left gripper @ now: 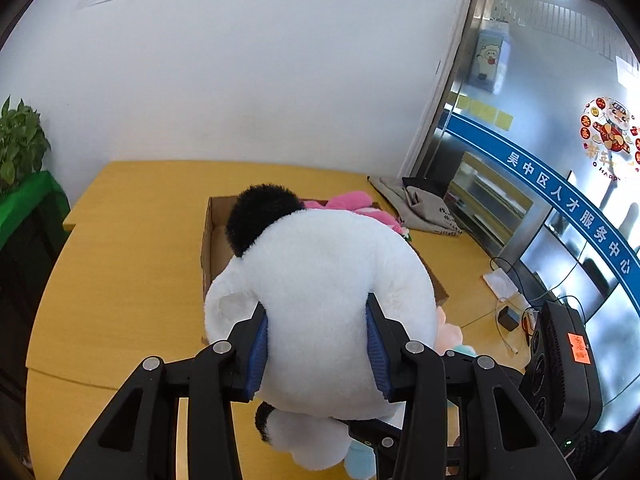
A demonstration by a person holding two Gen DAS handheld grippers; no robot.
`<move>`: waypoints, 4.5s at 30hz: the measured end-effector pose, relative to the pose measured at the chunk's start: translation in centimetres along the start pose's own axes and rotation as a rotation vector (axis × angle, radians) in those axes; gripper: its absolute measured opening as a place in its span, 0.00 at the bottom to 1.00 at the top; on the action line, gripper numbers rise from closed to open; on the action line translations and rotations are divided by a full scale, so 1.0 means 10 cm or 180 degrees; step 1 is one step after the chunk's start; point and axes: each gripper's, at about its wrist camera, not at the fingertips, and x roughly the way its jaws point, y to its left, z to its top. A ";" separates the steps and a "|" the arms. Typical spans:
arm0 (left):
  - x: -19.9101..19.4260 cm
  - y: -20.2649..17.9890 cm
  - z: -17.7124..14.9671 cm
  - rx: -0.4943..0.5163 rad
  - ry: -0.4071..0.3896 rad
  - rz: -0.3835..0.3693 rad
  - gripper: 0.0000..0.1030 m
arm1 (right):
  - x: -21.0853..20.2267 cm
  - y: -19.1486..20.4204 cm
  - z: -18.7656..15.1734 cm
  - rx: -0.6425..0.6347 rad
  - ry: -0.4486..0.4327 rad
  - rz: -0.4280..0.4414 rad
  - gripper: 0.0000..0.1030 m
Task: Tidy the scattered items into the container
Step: 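Lift the white panda with both grippers and lower it into the box, then open both grippers to release the panda beside the pink bear, then withdraw both grippers from the box toward the blue cat plush, then close the right gripper on the blue cat while the left gripper closes beside it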
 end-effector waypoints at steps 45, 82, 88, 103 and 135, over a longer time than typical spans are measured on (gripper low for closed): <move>2.42 1.04 0.47 -0.0326 0.0902 0.0152 0.55 | 2.53 -1.03 0.48 0.0575 0.1319 -0.0015 0.52; 0.80 -0.38 -0.21 -0.0021 -0.0013 0.0823 1.00 | 0.44 -1.95 0.22 0.0507 0.0332 -0.1128 0.78; 0.84 -0.41 -0.24 -0.0016 0.0023 0.0806 1.00 | 0.48 -2.00 0.19 0.0524 0.0351 -0.1132 0.78; 0.87 -0.46 -0.27 0.0006 0.0078 0.0749 1.00 | 0.48 -2.01 0.17 0.0549 0.0358 -0.1132 0.78; 1.48 -0.56 -0.80 0.0000 0.1029 0.0021 1.00 | 0.24 -1.56 -0.94 0.0774 0.0878 -0.0475 0.78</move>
